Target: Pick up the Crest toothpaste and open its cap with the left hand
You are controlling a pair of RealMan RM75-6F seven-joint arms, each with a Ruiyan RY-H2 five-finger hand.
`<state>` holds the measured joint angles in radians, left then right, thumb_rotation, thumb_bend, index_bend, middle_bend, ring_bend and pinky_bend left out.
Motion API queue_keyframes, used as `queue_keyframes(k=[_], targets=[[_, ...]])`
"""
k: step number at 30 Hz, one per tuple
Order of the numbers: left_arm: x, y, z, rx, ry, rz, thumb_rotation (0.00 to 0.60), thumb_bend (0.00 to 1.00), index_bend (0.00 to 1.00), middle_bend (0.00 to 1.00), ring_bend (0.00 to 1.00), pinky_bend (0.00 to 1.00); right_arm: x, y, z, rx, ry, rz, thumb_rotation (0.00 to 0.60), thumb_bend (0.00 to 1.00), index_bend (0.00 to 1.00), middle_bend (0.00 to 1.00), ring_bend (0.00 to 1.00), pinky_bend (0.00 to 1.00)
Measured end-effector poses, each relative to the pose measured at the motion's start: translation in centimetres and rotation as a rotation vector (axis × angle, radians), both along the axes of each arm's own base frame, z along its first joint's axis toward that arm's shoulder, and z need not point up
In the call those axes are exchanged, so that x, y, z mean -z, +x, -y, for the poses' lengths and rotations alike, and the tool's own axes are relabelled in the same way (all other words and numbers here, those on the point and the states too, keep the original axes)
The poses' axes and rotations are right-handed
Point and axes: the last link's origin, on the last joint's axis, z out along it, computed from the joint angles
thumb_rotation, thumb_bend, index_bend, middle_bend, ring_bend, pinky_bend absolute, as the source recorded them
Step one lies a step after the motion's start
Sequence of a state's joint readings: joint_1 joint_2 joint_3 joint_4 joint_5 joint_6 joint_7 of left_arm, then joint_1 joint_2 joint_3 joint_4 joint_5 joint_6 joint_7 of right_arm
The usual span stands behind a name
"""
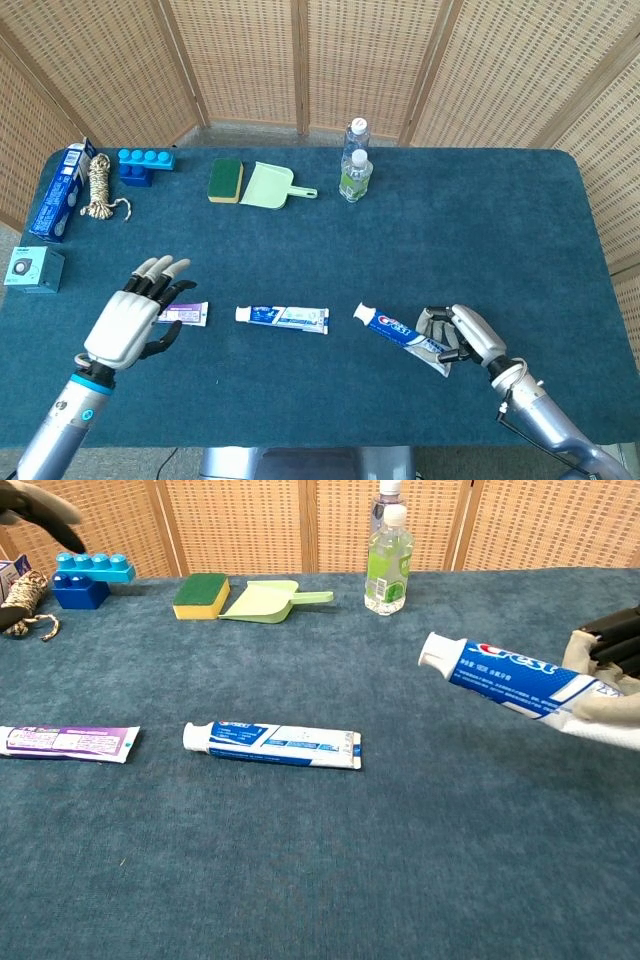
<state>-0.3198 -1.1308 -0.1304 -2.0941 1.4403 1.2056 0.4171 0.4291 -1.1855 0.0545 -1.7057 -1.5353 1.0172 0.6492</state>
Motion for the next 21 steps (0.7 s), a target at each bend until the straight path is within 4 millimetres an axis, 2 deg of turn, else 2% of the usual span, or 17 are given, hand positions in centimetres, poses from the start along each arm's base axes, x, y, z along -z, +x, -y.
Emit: queue_keyframes(k=[21], targets=[[3.4, 4.0, -2.0, -0.034, -0.193, 0.077, 0.6, 0.39, 0.24, 0.1, 0.06, 0.08, 1.3, 4.0, -0.7, -0.082, -0.046, 0.006, 0.6, 0.55, 0.95, 0.71, 0.66, 0.8]])
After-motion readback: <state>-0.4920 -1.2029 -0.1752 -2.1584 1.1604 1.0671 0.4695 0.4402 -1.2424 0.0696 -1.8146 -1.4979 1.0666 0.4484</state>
